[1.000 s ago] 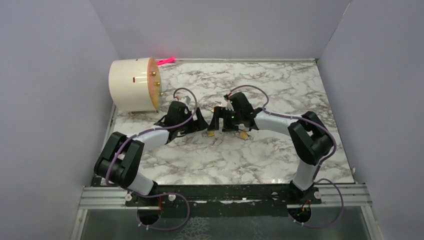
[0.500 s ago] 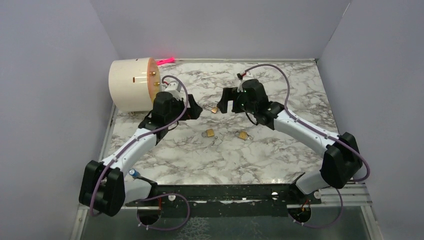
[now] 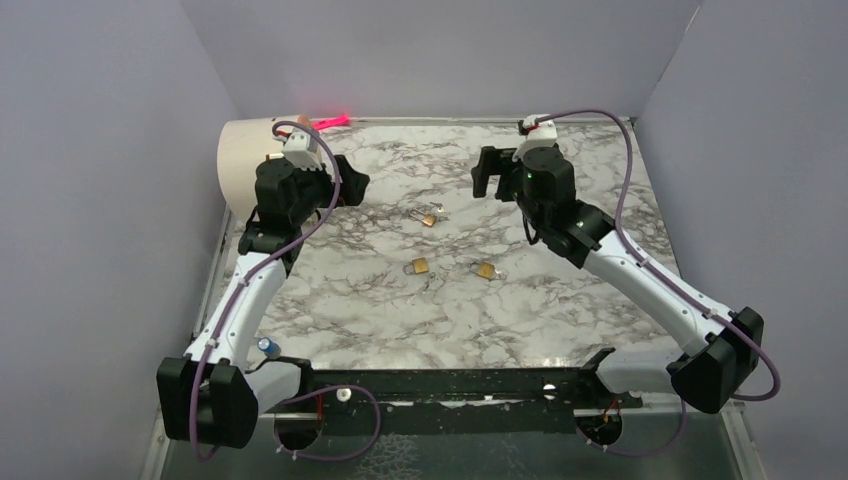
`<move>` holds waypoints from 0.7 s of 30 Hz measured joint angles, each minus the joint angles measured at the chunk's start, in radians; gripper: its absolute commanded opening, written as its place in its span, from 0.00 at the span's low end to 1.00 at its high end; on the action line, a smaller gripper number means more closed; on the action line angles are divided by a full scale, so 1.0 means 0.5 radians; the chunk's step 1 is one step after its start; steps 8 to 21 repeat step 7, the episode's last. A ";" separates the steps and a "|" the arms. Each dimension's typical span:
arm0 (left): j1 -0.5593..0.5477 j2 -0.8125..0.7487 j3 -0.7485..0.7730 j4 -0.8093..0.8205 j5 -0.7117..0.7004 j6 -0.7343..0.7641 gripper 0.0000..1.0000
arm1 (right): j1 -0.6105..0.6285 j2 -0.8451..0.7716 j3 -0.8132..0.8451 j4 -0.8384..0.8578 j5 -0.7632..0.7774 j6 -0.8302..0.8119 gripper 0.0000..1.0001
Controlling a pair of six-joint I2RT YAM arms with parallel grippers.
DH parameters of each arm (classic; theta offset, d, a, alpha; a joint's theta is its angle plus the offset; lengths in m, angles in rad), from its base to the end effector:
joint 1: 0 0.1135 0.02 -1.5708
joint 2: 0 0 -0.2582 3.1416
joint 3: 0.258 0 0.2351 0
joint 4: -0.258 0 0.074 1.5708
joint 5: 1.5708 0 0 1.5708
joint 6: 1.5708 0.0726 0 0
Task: Lock with the key
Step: Reset both arms
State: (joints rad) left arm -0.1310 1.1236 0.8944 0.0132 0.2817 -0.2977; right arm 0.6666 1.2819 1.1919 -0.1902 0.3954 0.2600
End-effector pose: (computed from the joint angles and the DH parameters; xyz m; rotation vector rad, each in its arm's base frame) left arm 0.2787 -0.0571 0.3223 0.0548 1.8119 -0.5577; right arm 0.2639 0.1720 0.3613 -0.0985 1.8356 0.2858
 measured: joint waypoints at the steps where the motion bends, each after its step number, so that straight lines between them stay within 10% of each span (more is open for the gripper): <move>1: 0.001 0.000 0.006 -0.005 0.006 0.015 0.98 | 0.000 -0.010 -0.002 0.002 0.023 -0.007 1.00; 21: 0.002 -0.004 0.018 -0.025 0.014 0.060 0.98 | 0.000 -0.053 -0.088 0.031 0.047 -0.040 1.00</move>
